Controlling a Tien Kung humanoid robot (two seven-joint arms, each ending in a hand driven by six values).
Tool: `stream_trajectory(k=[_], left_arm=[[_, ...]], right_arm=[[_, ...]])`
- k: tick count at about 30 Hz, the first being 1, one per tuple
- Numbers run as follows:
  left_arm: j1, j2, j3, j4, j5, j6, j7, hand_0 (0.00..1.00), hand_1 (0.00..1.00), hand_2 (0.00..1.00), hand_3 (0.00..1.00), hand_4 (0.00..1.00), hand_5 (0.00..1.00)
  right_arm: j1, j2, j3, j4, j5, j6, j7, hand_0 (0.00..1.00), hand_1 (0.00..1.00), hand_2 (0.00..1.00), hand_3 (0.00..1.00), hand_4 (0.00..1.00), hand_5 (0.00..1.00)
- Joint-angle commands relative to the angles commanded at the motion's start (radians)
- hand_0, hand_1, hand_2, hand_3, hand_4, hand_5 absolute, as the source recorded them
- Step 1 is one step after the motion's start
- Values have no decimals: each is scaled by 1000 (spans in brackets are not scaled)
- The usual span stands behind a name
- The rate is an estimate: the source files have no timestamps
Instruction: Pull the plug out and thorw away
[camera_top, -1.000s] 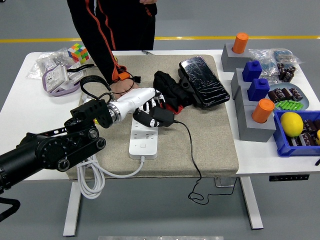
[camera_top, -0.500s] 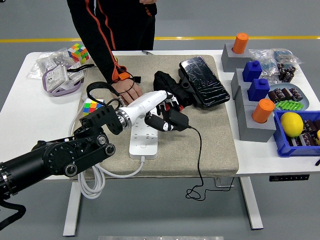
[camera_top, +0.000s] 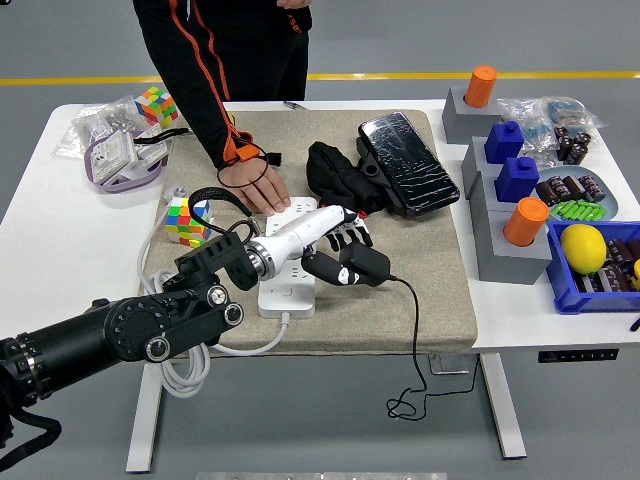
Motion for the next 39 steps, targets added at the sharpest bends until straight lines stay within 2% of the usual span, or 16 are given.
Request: stream_trajectory(k=[2, 3, 8, 9, 14, 15, 17, 21, 23, 24, 26, 27, 32, 33, 38, 39], left_arm=[[-1, 0, 2, 4, 2, -5, 6, 605, 555, 531, 586, 902, 2], [-1, 0, 2, 5, 5, -8, 11, 736, 750, 730, 780, 969, 88], [3, 4, -7, 5, 29, -12, 27, 736, 750, 730, 780, 969, 88], [5, 6, -12, 2, 32, -16, 31, 816, 889, 895, 929, 998, 309], [11, 26, -55, -29, 60, -51, 52, 816, 889, 895, 929, 998, 309], [12, 28, -59, -33, 63, -54, 54, 874, 944, 967, 981, 998, 424], [23, 41, -95, -60, 83, -64, 64, 874, 944, 967, 981, 998, 424], [73, 87, -208, -162, 109, -66, 78, 848, 922, 956, 973, 998, 457], [101, 113, -252, -211, 115, -72, 90, 848, 922, 956, 973, 998, 457], [126, 137, -286, -250, 123, -81, 104, 848, 922, 956, 973, 998, 457], [148, 159, -316, -292, 128, -86, 116, 848, 922, 956, 973, 998, 457], [169, 178, -341, -329, 130, -90, 123, 346, 504, 497, 874, 896, 243], [275, 273, -447, -502, 156, -126, 183, 346, 504, 497, 874, 896, 243], [297, 291, -464, -537, 163, -138, 201, 202, 325, 374, 803, 613, 135], [387, 355, -519, -644, 183, -229, 331, 202, 325, 374, 803, 613, 135], [400, 362, -523, -657, 183, -243, 352, 84, 131, 196, 900, 539, 2]], right_arm=[[0, 0, 1, 0, 1, 0, 0, 657, 697, 704, 673, 998, 489], [0, 0, 1, 1, 1, -1, 1, 657, 697, 704, 673, 998, 489], [-1, 1, 4, 0, 0, -1, 1, 657, 697, 704, 673, 998, 489], [-2, 1, 5, 0, 0, -1, 1, 657, 697, 704, 674, 998, 489], [-4, 3, 11, 0, -2, -1, 2, 657, 697, 704, 674, 998, 489], [-4, 3, 12, 0, -2, -1, 2, 658, 697, 704, 673, 998, 488], [-6, 4, 17, 1, -5, -1, 2, 658, 697, 704, 673, 998, 488], [-7, 5, 29, 1, -12, -1, 3, 658, 696, 704, 673, 998, 489], [-8, 5, 37, 1, -16, -1, 3, 658, 696, 704, 673, 998, 489], [-9, 6, 43, 0, -20, 0, 2, 658, 696, 704, 673, 998, 489], [-10, 6, 49, 0, -23, 1, 2, 658, 696, 704, 673, 998, 489], [-10, 6, 53, 0, -25, 1, 2, 658, 697, 704, 673, 998, 489], [-10, 5, 73, 1, -37, 4, 2, 658, 697, 704, 673, 998, 489], [-10, 5, 77, 1, -39, 4, 1, 658, 697, 704, 673, 998, 489], [-6, 3, 87, 5, -43, 4, 3, 658, 697, 704, 673, 998, 489], [-5, 2, 87, 5, -44, 5, 3, 658, 697, 705, 672, 998, 489]])
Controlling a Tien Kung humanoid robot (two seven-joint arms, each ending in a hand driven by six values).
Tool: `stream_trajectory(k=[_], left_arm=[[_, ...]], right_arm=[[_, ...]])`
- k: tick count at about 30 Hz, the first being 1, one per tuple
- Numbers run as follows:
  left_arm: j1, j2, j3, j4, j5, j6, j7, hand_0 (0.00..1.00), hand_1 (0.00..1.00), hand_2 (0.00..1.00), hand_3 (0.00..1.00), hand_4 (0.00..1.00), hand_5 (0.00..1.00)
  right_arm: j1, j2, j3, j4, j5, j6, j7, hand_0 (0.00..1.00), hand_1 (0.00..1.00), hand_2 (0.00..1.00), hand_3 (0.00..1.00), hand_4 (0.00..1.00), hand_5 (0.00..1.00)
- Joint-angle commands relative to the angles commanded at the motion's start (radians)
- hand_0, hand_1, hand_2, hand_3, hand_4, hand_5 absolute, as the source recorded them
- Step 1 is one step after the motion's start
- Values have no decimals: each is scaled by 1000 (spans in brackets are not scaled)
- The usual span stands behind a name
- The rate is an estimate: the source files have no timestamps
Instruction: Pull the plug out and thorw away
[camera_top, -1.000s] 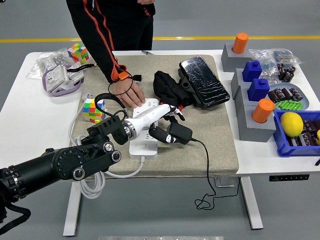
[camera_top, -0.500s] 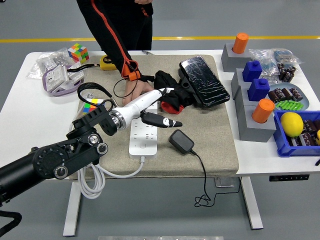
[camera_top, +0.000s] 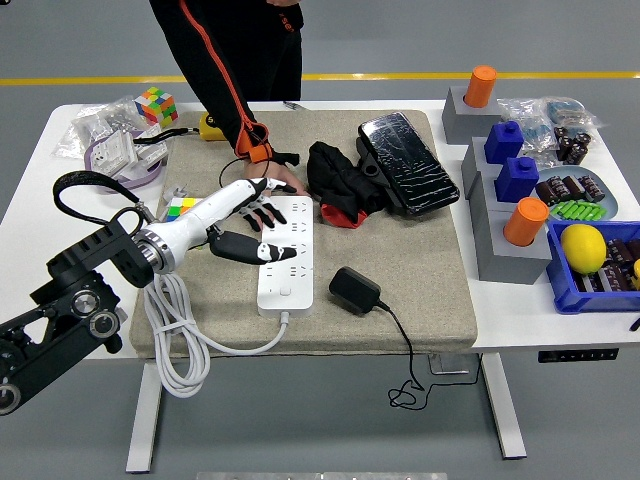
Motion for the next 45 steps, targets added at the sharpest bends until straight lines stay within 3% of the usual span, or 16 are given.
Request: stream_trajectory(k=[4, 8, 16, 22, 31, 45], left_arm=[[56, 31, -13, -57, 2, -53, 93, 84, 131, 196, 900, 539, 2], [89, 40, -19, -85, 13, -87, 163, 68, 82, 156, 945, 494, 2], [138, 57, -12, -151, 8, -125, 240, 63, 76, 148, 963, 484, 2], [135, 57, 23, -156, 2, -126, 237, 59, 70, 144, 968, 491, 2], [99, 24, 64, -100, 21, -115, 220, 58, 68, 142, 966, 495, 2], [69, -5, 102, -68, 14, -116, 215, 58, 67, 141, 959, 491, 2]], right_arm=[[1, -3, 5, 1, -4, 1, 0, 658, 697, 705, 672, 998, 489], [2, -4, 10, 0, -7, 3, -1, 658, 696, 704, 673, 998, 490], [6, -6, 2, 2, -4, 3, 0, 658, 696, 704, 674, 998, 490], [7, -8, -6, 1, -2, 3, -2, 658, 697, 704, 673, 998, 490], [15, -13, -30, 4, 9, 1, -3, 658, 696, 704, 672, 998, 490], [13, -15, -45, 3, 13, 1, -5, 658, 696, 704, 672, 998, 491]])
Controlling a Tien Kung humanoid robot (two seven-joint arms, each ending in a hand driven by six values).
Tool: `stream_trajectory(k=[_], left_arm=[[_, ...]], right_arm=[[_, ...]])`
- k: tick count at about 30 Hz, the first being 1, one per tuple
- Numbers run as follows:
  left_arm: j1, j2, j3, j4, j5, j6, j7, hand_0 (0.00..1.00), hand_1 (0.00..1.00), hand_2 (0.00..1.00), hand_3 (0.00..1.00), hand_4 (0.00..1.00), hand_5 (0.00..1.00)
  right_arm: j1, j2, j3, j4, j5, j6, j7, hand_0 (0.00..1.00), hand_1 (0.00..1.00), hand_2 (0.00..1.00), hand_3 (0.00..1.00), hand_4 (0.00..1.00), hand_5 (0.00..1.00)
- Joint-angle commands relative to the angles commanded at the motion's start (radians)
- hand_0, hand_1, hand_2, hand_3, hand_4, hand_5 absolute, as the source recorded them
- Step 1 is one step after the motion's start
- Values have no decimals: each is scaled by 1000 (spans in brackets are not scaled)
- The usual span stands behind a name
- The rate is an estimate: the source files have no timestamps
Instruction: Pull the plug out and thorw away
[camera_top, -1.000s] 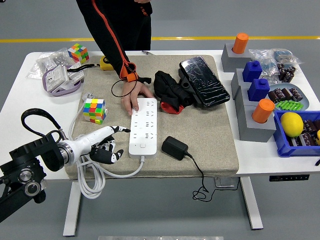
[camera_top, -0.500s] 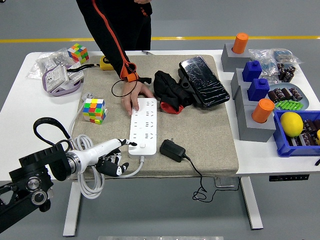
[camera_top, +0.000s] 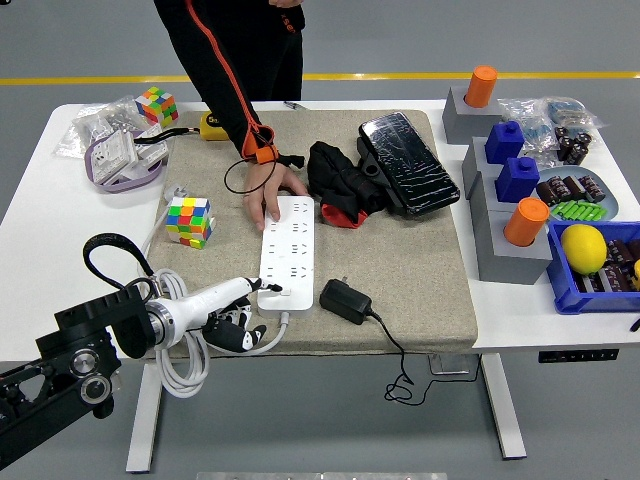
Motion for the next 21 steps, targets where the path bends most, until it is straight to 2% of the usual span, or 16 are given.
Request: stream_trajectory(k=[10, 21], left_arm=[[-26, -30, 14, 54, 7, 5, -15, 58, 67, 142, 952, 492, 2], [-32, -34, 34, 79, -1, -5, -4, 59, 67, 142, 937, 492, 2]], right_arm=[[-1, 2, 0, 1, 1, 0, 1, 658, 696, 704, 671, 998, 491], [-6, 3, 12, -1, -6, 1, 0, 658, 696, 704, 671, 998, 491]])
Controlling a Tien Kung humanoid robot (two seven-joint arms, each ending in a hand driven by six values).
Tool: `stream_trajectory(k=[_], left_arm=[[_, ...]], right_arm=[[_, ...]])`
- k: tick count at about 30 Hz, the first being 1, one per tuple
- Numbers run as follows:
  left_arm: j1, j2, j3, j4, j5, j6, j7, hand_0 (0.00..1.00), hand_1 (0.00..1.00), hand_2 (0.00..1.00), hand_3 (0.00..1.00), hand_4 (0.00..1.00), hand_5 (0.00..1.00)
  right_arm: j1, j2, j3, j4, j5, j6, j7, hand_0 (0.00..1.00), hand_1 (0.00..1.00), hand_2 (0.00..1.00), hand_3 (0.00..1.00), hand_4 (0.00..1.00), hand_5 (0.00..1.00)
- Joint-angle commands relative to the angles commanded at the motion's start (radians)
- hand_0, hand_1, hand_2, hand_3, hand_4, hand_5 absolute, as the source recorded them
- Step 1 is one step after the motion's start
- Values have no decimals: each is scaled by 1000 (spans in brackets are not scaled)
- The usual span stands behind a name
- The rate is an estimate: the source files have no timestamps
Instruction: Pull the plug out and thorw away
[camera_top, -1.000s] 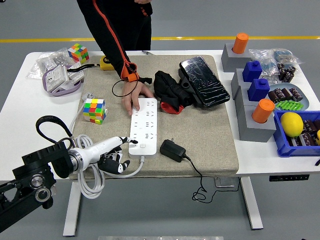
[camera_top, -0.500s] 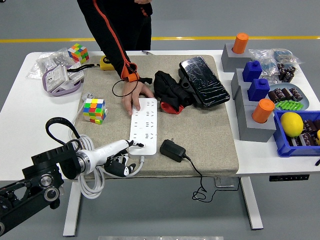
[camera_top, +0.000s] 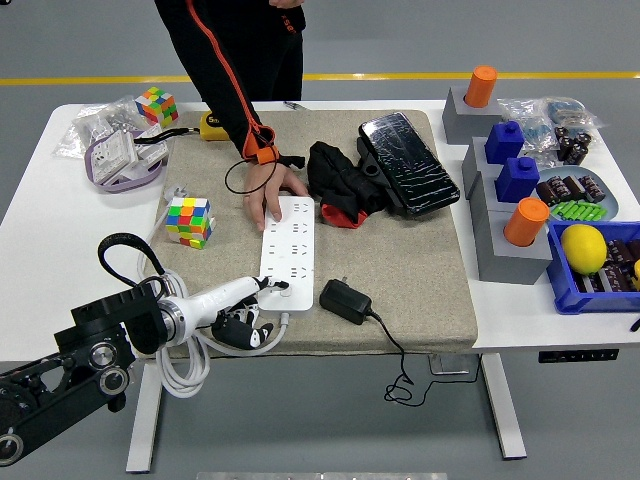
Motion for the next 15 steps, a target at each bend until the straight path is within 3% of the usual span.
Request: stream_trajectory(k=[9, 15], left_arm=[[10, 13, -21, -51, -2, -9, 21, 59, 66, 141, 936, 488, 2], [11, 13, -15, -51, -6, -10, 22, 59, 67, 142, 935, 495, 2]], right_arm=[[-1, 2, 4, 0, -1, -1, 1, 658, 696, 704, 671, 998, 491], [0, 4, 6, 1, 2, -3, 2, 658, 696, 704, 671, 998, 490]])
